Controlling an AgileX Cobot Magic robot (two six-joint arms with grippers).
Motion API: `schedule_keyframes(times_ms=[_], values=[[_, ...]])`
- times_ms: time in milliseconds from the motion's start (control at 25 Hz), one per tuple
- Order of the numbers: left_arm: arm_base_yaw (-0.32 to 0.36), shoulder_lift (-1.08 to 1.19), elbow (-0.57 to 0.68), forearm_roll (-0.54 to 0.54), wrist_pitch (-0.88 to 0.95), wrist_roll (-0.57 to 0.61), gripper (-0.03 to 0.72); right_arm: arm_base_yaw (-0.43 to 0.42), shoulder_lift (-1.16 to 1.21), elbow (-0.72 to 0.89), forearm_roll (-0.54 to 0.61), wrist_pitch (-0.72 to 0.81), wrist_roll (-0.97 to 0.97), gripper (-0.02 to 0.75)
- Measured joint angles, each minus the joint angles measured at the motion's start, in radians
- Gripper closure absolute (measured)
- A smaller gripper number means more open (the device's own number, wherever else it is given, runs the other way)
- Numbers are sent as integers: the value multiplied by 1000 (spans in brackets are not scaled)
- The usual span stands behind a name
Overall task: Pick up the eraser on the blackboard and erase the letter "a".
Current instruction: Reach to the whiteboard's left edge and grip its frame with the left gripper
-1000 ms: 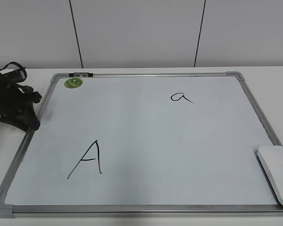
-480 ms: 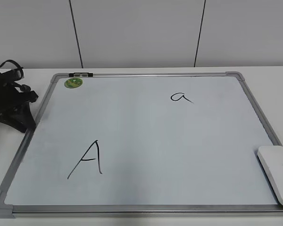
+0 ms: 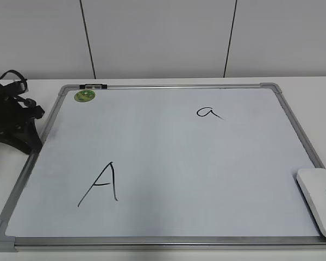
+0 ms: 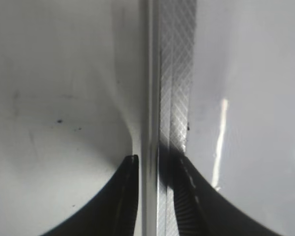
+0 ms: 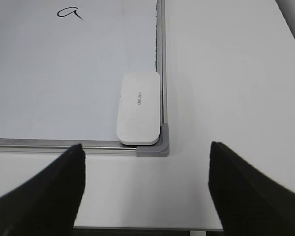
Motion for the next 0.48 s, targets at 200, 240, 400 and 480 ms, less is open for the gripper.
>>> schedule_keyframes(times_ms=[200, 240, 400, 480], values=[[2, 3, -4, -7, 8, 0, 608, 0, 0, 0, 0, 0, 0, 157], [2, 3, -4, -7, 8, 4, 634, 0, 0, 0, 0, 0, 0, 157], [2, 3, -6, -7, 10, 9, 655, 0, 0, 0, 0, 0, 0, 157], [2, 3, -6, -7, 11, 10, 656, 0, 0, 0, 0, 0, 0, 157]])
